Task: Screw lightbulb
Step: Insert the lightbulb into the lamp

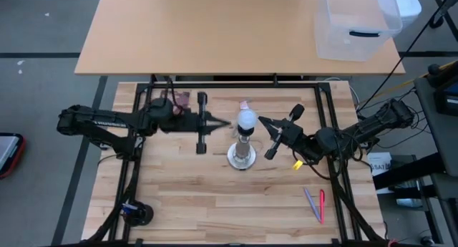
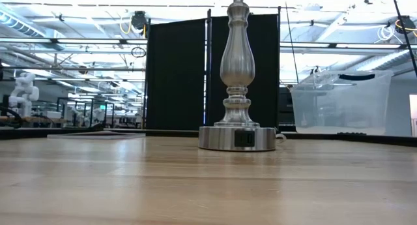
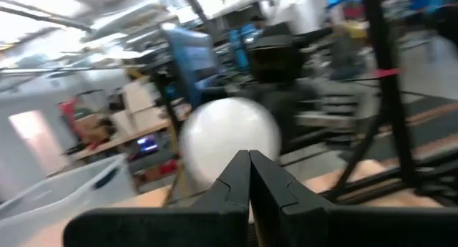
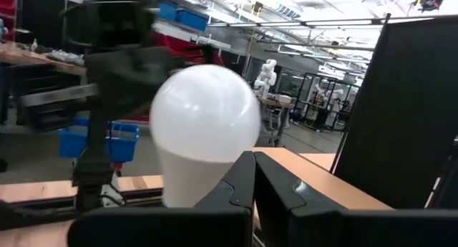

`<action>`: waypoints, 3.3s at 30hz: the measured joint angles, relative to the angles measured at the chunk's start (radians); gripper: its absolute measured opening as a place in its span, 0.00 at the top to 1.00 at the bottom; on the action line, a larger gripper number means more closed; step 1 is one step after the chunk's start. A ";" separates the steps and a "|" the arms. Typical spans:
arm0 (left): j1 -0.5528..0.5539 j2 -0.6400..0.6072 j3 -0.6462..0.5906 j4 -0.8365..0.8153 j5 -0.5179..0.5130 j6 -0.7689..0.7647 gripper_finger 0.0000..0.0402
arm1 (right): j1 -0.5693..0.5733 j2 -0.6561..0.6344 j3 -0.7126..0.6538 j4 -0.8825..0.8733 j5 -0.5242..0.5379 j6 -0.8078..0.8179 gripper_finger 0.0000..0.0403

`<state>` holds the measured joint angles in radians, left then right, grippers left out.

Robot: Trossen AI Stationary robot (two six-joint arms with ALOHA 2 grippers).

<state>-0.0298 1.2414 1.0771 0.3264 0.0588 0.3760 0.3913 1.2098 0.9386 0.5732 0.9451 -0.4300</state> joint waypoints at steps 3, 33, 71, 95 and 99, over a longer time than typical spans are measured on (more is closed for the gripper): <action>-0.029 0.011 0.000 0.012 0.018 0.015 0.99 | -0.023 0.000 0.000 0.008 -0.009 -0.001 1.00; 0.039 0.102 0.000 0.157 0.012 -0.090 0.99 | -0.076 -0.003 0.040 -0.063 -0.099 0.050 1.00; 0.109 0.083 0.000 0.064 -0.022 -0.109 0.99 | 0.044 0.050 0.039 -0.134 0.029 0.088 1.00; -0.023 0.080 0.000 0.145 -0.018 -0.056 0.99 | -0.054 0.047 0.040 0.022 0.016 -0.033 1.00; -0.014 0.109 0.000 0.157 -0.020 -0.061 0.99 | -0.072 0.047 0.040 0.022 0.013 -0.030 1.00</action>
<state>-0.0435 1.3501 1.0771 0.4834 0.0383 0.3148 0.3191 1.2572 0.9783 0.5953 0.9585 -0.4603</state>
